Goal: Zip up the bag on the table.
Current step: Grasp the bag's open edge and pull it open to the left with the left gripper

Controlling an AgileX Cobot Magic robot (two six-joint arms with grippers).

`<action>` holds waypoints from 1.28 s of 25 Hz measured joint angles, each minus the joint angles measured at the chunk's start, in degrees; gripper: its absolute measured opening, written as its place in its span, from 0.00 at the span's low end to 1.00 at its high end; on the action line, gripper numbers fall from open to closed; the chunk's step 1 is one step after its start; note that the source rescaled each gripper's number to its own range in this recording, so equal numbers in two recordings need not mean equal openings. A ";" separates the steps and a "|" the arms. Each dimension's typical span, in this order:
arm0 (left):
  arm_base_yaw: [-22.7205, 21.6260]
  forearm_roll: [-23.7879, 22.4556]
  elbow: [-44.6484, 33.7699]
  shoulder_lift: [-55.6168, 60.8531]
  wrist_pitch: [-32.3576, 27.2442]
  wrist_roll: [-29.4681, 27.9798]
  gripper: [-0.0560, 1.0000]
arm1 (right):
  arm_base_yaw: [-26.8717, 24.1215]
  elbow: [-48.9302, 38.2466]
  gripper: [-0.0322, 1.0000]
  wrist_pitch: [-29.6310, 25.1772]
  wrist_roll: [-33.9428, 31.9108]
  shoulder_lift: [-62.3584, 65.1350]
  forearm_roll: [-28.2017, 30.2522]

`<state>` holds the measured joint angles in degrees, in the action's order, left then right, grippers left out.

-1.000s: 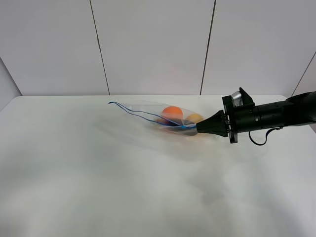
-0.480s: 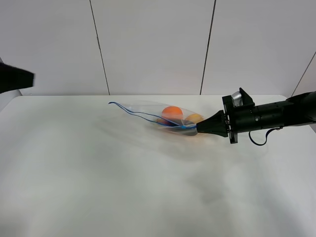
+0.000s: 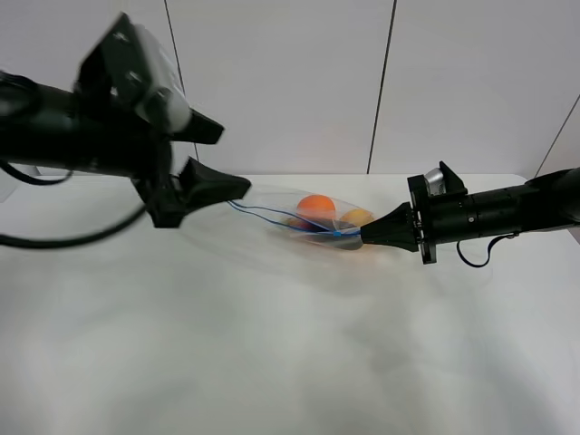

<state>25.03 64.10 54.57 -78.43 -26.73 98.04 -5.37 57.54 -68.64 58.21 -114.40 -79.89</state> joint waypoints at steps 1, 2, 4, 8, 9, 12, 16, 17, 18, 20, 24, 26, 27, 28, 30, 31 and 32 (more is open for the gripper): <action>2.13 0.68 0.00 -1.48 1.84 2.26 0.99 | 0.00 0.00 0.03 0.00 -0.17 0.00 0.00; 4.62 1.21 0.00 -3.35 4.38 4.99 1.00 | 0.00 0.00 0.03 0.00 -0.33 0.00 0.00; 9.20 1.59 0.05 -6.92 11.05 9.89 1.00 | 0.00 0.00 0.03 0.00 -0.69 0.00 0.00; 15.73 1.99 0.05 -14.05 25.41 16.23 1.00 | 0.00 0.00 0.03 0.06 -1.24 0.00 0.00; 16.69 1.99 0.05 -15.75 28.18 16.58 1.00 | 0.00 0.00 0.03 0.06 -1.30 0.00 0.00; 19.61 1.65 0.05 -20.22 33.74 17.22 1.00 | 0.00 0.00 0.03 0.06 -1.47 0.00 0.00; 21.88 -1.01 0.05 -24.68 39.07 17.38 1.00 | 0.00 0.00 0.03 0.06 -1.64 0.00 0.00; 22.24 -1.74 0.05 -25.42 39.91 17.38 1.00 | 0.00 0.00 0.03 0.06 -1.64 0.00 0.00; 22.48 -2.67 0.05 -25.90 40.86 17.16 1.00 | 0.00 0.00 0.03 0.06 -1.71 0.00 0.00; 22.56 -4.01 0.55 -26.28 41.36 15.44 1.00 | 0.00 0.00 0.03 0.06 -1.71 0.00 0.00; 22.56 -8.06 2.81 -26.30 42.15 10.40 0.99 | 0.00 0.00 0.03 0.06 -1.71 0.00 0.00; 22.56 -11.47 4.02 -26.30 41.35 7.69 0.99 | 0.00 0.00 0.03 0.06 -1.71 0.00 0.00; 22.56 -13.69 4.55 -26.30 40.80 6.18 0.99 | 0.00 0.00 0.03 0.06 -1.71 0.00 0.00; 22.56 -16.13 4.80 -26.30 40.74 4.58 0.99 | 0.00 0.00 0.03 0.06 -1.71 0.00 0.00; 22.56 -18.65 4.93 -26.30 40.74 3.21 0.99 | 0.00 0.00 0.03 0.06 -1.71 0.00 0.00; 22.56 -20.67 4.98 -26.30 40.74 1.64 0.99 | 0.00 0.00 0.03 0.06 -1.71 0.00 0.00; 22.56 -22.99 5.04 -26.30 40.74 -0.04 0.99 | 0.00 0.00 0.03 0.06 -1.71 0.00 0.00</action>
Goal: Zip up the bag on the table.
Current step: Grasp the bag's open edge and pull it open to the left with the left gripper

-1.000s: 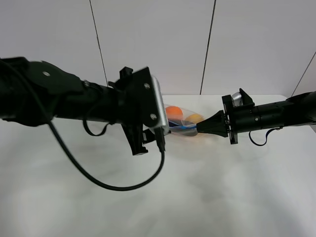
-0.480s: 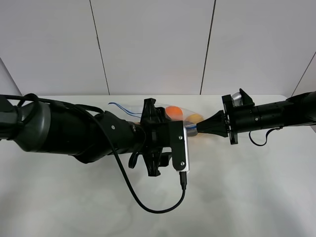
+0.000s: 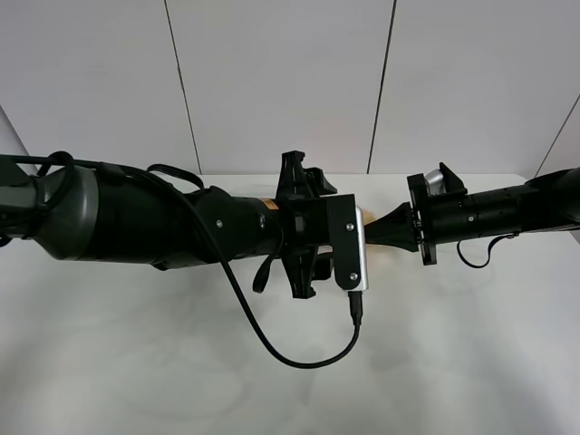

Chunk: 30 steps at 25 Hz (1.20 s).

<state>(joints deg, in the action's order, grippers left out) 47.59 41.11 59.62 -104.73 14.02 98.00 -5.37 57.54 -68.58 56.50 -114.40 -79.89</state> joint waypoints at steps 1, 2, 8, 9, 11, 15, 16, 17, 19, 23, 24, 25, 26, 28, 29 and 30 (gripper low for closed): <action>0.00 -2.19 0.05 0.00 0.19 -1.75 0.99 | 0.00 0.00 0.03 0.00 0.00 0.00 0.00; 0.00 -4.24 0.05 0.00 0.77 -3.60 0.98 | 0.00 0.00 0.03 0.00 0.00 0.00 0.00; 0.00 -12.51 0.10 -2.12 7.12 -11.81 0.95 | 0.00 0.00 0.03 0.00 -0.27 0.00 0.00; 0.00 -13.55 0.10 -2.87 7.42 -12.20 0.95 | 0.00 0.00 0.03 0.00 -0.34 0.00 0.00; 0.00 -14.53 0.10 -4.68 8.08 -12.46 0.95 | 0.00 0.00 0.03 0.00 -0.40 0.00 0.00; 0.00 -14.96 0.10 -7.29 9.61 -12.65 0.94 | 0.00 0.00 0.03 0.00 -0.40 0.00 0.00; 0.00 -14.95 0.10 -7.68 10.15 -12.81 0.94 | 0.00 0.00 0.03 0.00 -0.40 0.00 0.00; 0.00 -14.95 0.10 -8.12 10.88 -13.10 0.94 | 0.00 0.00 0.03 0.00 -0.40 0.00 0.00; 0.00 -14.95 0.10 -8.78 11.94 -13.53 0.94 | 0.00 0.00 0.03 0.04 -0.40 0.00 0.00; 0.00 -14.95 0.10 -9.30 12.42 -15.61 0.94 | 0.00 0.00 0.03 0.04 -0.40 0.00 0.00; 0.00 -14.95 0.10 -9.35 12.48 -15.87 0.94 | 0.00 0.00 0.03 0.06 -0.40 0.00 0.00; 0.00 -15.02 0.10 -9.36 12.68 -16.09 0.94 | 0.00 0.00 0.03 0.06 -0.40 0.00 0.00; 0.00 -15.21 0.10 -9.36 12.82 -16.23 0.94 | 0.00 0.00 0.03 0.06 -0.40 0.00 0.00; 0.00 -16.27 0.10 -9.36 13.10 -16.81 0.94 | 0.00 0.00 0.03 0.06 -0.40 0.00 0.00; 0.00 -16.88 0.10 -9.36 13.10 -17.23 0.94 | 0.00 0.00 0.03 0.06 -0.40 0.00 0.00; 0.00 -17.70 0.10 -9.36 13.12 -17.65 0.94 | 0.00 0.00 0.03 0.06 -0.40 0.00 0.00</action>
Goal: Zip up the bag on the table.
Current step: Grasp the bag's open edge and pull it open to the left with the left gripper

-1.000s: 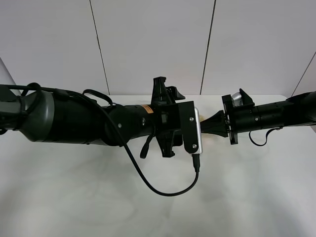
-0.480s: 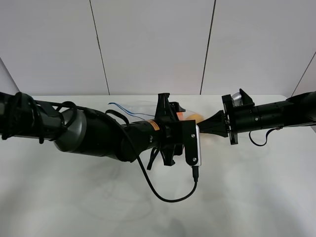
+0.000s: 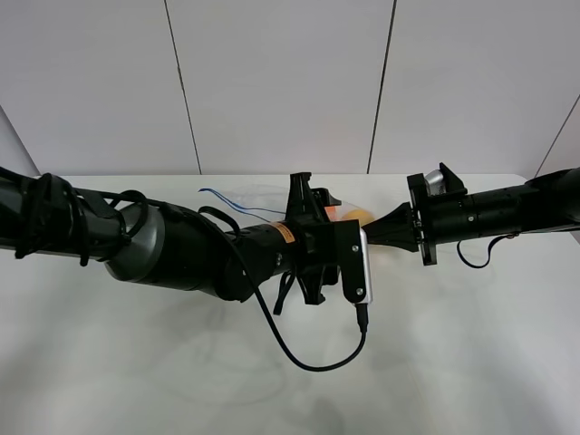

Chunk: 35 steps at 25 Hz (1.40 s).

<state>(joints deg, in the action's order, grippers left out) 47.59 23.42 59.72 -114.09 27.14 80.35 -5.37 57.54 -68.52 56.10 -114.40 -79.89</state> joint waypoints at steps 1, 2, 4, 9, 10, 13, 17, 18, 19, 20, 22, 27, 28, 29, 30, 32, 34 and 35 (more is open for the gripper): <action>0.00 -0.71 0.00 0.00 0.05 -0.42 0.94 | 0.00 0.00 0.03 0.00 0.00 0.00 0.00; 0.00 -1.28 0.00 0.00 0.05 -0.64 0.94 | 0.00 0.00 0.03 0.00 0.00 0.00 0.00; 0.00 -2.41 0.00 0.00 0.05 -1.11 0.93 | 0.00 0.00 0.03 0.00 0.00 0.00 0.00; 0.00 -3.23 0.00 0.00 0.05 -2.38 0.82 | 0.00 0.00 0.03 0.00 0.00 0.00 0.00; 0.00 -3.28 0.00 0.00 0.05 -2.36 0.80 | 0.00 0.00 0.03 0.00 0.00 0.00 0.00; 0.00 -3.28 0.00 0.00 0.05 -2.36 0.79 | 0.00 0.00 0.03 0.00 0.00 0.00 0.00; 0.00 -3.28 0.00 0.00 0.05 -2.39 0.76 | 0.00 0.00 0.03 0.00 0.00 0.00 0.00; 0.00 -3.28 0.00 0.00 0.05 -2.39 0.71 | 0.00 0.00 0.03 0.00 0.00 0.00 0.00; 0.00 -3.28 0.00 0.00 0.05 -2.39 0.66 | 0.00 0.00 0.03 0.00 0.00 0.00 0.00; 0.00 -3.28 0.00 0.00 0.05 -2.39 0.60 | 0.00 0.00 0.03 0.00 0.00 0.00 0.00; 0.00 -3.28 0.00 0.00 0.05 -2.39 0.49 | 0.00 0.00 0.03 0.00 0.00 0.00 0.00; 0.00 -3.28 0.00 0.00 -0.25 -2.39 0.42 | 0.00 0.00 0.03 0.00 0.00 0.00 0.00; 0.00 -3.28 0.00 0.00 -0.61 -2.39 0.41 | 0.00 0.00 0.03 0.00 0.00 0.00 0.00; 0.00 -3.28 0.00 0.00 -0.97 -2.39 0.41 | 0.00 0.00 0.03 0.00 0.00 0.00 0.00; 0.00 -3.28 0.00 0.00 -1.22 -2.39 0.41 | 0.00 0.00 0.03 0.00 0.00 0.00 0.00; 0.00 -3.28 0.00 0.00 -1.28 -2.43 0.41 | 0.00 0.00 0.03 0.05 0.00 0.00 0.00; 0.00 -3.28 0.00 0.00 -1.28 -2.59 0.41 | 0.00 0.00 0.03 0.05 0.00 0.00 0.00; 0.00 -3.28 0.00 0.00 -1.28 -2.59 0.41 | 0.00 0.00 0.03 0.05 0.00 0.00 0.00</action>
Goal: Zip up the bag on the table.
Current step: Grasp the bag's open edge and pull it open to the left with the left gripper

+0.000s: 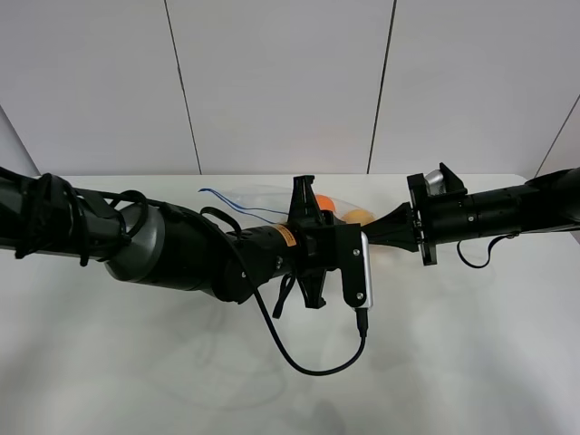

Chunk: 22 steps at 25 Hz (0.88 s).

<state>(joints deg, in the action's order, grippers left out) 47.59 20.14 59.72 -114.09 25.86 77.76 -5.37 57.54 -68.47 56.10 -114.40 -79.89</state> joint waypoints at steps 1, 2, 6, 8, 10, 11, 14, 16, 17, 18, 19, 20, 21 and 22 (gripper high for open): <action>0.00 0.00 0.00 0.00 0.00 0.00 0.41 | 0.00 0.00 0.03 0.00 0.00 0.00 0.00; 0.00 0.00 0.00 0.00 0.00 -0.02 0.41 | 0.00 0.00 0.03 0.00 0.00 0.00 0.00; 0.00 0.00 0.00 0.00 0.00 -0.44 0.31 | 0.00 0.00 0.03 0.00 0.00 0.00 0.00; 0.00 0.00 0.00 0.00 0.05 -0.67 0.14 | 0.00 0.00 0.03 0.00 0.00 0.00 0.00; 0.00 0.00 0.00 0.00 0.05 -0.72 0.05 | 0.00 0.00 0.03 0.00 0.00 0.00 0.00; 0.00 0.00 0.00 0.00 0.05 -0.72 0.05 | 0.00 0.00 0.03 0.00 0.00 0.00 0.00; 0.00 0.00 0.00 0.00 0.05 -0.82 0.05 | 0.00 0.00 0.03 0.00 0.00 0.00 0.00; 0.00 0.00 0.00 0.00 0.05 -0.87 0.05 | 0.00 0.00 0.03 0.00 0.00 0.00 0.00; 0.00 0.00 0.00 0.00 0.05 -0.87 0.05 | 0.00 0.00 0.03 0.00 0.00 0.00 0.00; 0.00 0.00 0.00 0.00 0.05 -0.87 0.05 | 0.00 0.00 0.03 0.00 0.00 0.00 0.00; -0.18 0.00 0.00 0.00 0.05 -0.87 0.05 | 0.00 0.00 0.03 0.00 0.00 0.00 0.00; -0.39 -0.06 0.00 0.00 0.05 -0.87 0.05 | 0.00 0.00 0.03 0.00 0.00 0.00 0.00; -0.69 -0.28 0.00 0.00 0.05 -0.87 0.05 | 0.00 0.00 0.03 0.00 0.00 0.00 -0.05; -1.24 -0.68 0.00 0.00 0.11 -0.87 0.05 | 0.00 0.00 0.03 0.00 0.00 0.00 -0.31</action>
<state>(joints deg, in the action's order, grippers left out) 46.35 19.46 59.72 -114.09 25.96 76.90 -5.37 57.54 -68.47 56.10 -114.40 -80.21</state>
